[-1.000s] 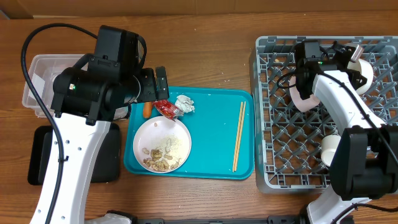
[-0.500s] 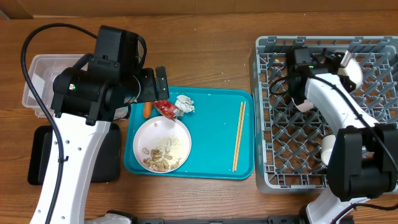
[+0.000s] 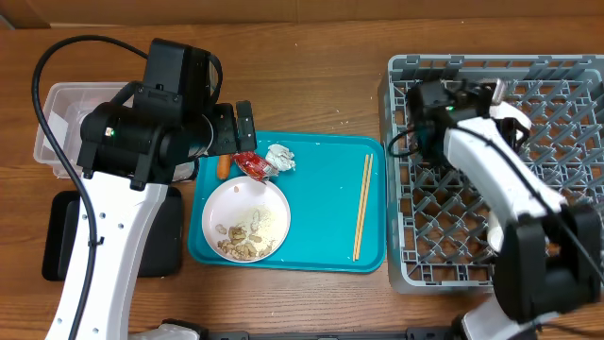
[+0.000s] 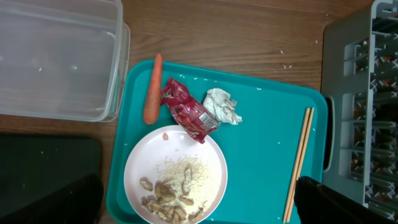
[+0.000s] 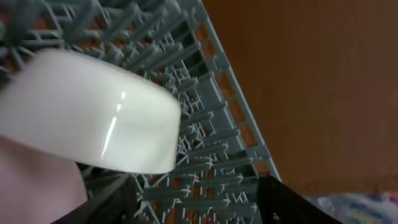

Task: Sort waste into correct bins and load items into the dishwasher
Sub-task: 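Grasp one wooden chopstick on the tray with the right gripper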

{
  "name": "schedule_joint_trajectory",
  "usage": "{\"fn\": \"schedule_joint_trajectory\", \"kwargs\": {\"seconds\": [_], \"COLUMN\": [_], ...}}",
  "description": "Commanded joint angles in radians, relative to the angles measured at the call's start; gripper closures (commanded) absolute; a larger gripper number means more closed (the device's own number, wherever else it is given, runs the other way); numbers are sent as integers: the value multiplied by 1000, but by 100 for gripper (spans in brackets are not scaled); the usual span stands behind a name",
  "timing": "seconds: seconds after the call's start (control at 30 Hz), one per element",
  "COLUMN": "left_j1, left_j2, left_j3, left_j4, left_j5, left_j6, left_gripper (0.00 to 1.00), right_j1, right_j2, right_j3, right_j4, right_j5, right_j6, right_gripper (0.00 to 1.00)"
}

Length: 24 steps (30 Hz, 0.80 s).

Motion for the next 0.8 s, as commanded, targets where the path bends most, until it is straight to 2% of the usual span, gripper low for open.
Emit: {"fn": "schedule_joint_trajectory", "kwargs": {"seconds": [0.0, 0.17, 0.23, 0.33, 0.43, 0.53, 0.77], "left_j1": [2, 2, 2, 2, 2, 2, 2], "left_j2": [7, 7, 7, 7, 7, 7, 7], "left_j3": [15, 15, 15, 15, 15, 15, 15], "left_j4": [1, 1, 1, 1, 1, 1, 1], "left_j5": [-8, -8, -9, -8, -8, -8, -8], "left_j6": [-10, -10, -10, -10, -10, -10, -10], "left_gripper": [0, 0, 0, 0, 0, 0, 0], "right_j1": [74, 120, 131, 140, 147, 172, 280], "right_j2": [-195, -356, -410, -464, -471, -447, -296], "right_j3": [35, 35, 35, 35, 34, 24, -34], "right_j4": [-3, -14, -13, -10, -16, -19, -29], "right_j5": [-19, -211, -352, -622, -871, -1065, -1126], "right_j6": [8, 8, 8, 5, -4, -53, -10], "right_gripper": [31, 30, 31, 37, 44, 44, 51]}}
